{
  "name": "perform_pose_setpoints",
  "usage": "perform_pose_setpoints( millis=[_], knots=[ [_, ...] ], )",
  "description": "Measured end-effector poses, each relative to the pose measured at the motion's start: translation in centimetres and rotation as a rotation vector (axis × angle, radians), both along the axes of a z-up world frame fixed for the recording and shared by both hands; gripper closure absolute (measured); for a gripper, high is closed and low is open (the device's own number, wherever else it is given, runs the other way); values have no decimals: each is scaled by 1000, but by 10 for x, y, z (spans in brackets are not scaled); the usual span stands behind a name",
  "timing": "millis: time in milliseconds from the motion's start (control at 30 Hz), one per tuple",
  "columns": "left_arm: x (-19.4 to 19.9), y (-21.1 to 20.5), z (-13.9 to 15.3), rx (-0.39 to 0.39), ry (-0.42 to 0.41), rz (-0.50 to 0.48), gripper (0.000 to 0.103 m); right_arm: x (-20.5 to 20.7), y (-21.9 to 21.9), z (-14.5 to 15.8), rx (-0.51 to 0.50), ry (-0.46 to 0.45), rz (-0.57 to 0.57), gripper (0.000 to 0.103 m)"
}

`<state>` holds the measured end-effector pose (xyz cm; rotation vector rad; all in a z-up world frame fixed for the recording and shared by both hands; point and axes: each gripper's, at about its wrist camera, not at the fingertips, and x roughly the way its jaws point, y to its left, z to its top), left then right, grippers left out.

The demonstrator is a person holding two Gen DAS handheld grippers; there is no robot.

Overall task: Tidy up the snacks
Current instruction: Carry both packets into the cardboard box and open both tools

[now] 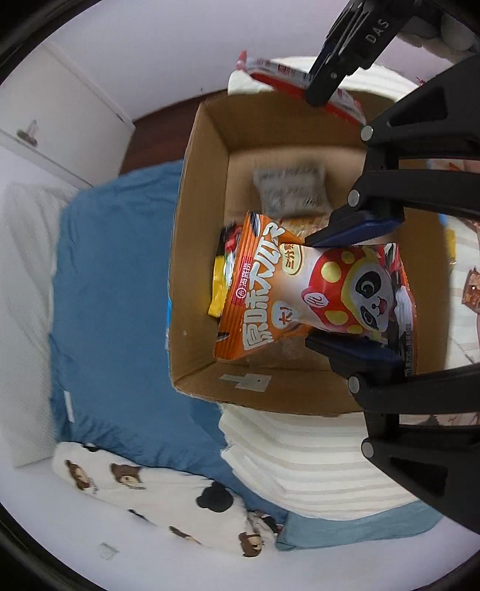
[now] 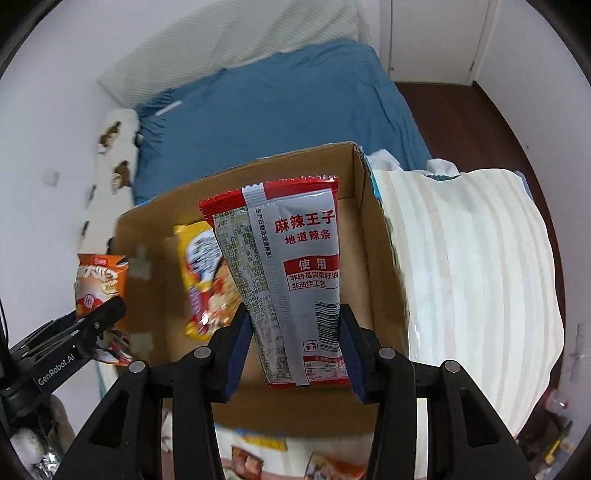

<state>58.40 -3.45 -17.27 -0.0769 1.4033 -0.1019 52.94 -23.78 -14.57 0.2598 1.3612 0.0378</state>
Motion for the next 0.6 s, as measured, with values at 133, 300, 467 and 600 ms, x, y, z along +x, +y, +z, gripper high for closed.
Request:
perform_pose_setpoints(
  millis=[133,300,467,600],
  knots=[
    [22,9,-32,10,88,24,59,35,4,-33,-61,46,13,55],
    [40,14,-56,20,164,40,58,54,2,-57,-79,87,-3,55],
    [50,11,-71,28,223,26,53,71,1,-72,-110,149,-4,36],
    [50,10,-68,47,189,25,8,74,3,-77,-108,166,11,19]
  ],
)
